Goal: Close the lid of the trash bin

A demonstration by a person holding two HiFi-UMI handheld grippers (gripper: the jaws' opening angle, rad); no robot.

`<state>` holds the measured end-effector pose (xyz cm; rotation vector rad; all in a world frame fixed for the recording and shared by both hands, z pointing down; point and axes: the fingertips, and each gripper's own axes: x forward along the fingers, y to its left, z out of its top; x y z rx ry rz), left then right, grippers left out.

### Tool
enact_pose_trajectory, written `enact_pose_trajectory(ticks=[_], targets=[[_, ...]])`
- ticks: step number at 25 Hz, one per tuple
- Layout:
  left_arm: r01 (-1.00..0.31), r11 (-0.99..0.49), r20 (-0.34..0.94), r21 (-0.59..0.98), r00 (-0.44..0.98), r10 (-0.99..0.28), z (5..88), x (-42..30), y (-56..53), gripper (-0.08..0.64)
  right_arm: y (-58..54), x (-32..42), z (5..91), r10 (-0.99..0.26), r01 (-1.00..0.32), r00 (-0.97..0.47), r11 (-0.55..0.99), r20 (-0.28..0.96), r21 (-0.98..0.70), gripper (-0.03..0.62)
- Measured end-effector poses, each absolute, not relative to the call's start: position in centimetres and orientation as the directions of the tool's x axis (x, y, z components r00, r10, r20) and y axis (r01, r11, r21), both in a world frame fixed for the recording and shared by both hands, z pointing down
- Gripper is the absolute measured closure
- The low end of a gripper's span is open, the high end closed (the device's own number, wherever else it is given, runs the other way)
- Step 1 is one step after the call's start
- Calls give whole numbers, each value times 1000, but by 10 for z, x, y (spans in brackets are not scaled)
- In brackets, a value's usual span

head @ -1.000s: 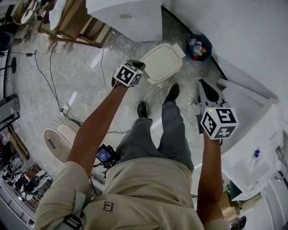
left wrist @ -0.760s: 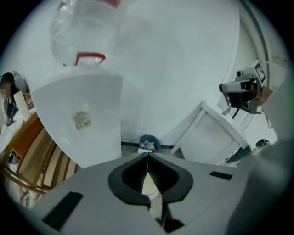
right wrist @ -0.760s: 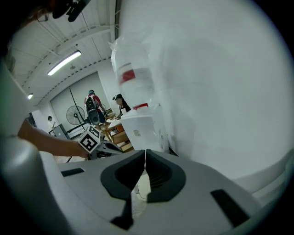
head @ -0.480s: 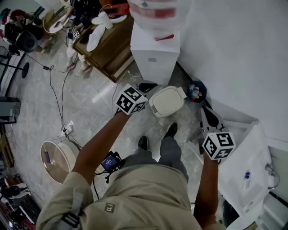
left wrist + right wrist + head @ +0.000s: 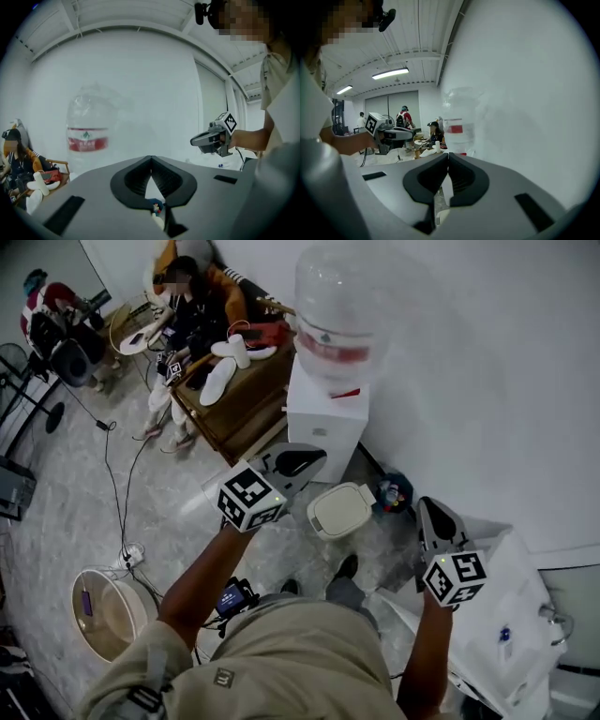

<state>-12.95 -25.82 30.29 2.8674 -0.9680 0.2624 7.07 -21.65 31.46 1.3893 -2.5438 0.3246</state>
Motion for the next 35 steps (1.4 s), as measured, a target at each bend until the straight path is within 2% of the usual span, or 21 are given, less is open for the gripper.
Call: enact_pose_trajectory(ticks=[9, 16, 35], targets=[[-561, -827, 32, -20, 827, -562, 213, -146, -186, 545, -168, 42, 238, -812, -825, -557, 565, 172, -7, 569], [-535, -840, -26, -92, 844, -535, 172, -154, -149, 545, -144, 32, 201, -834, -834, -541, 549, 108, 55, 571], [-520, -850, -26, -79, 854, -520, 182, -157, -146, 545, -135, 29, 197, -852, -850, -511, 521, 117, 78, 571]])
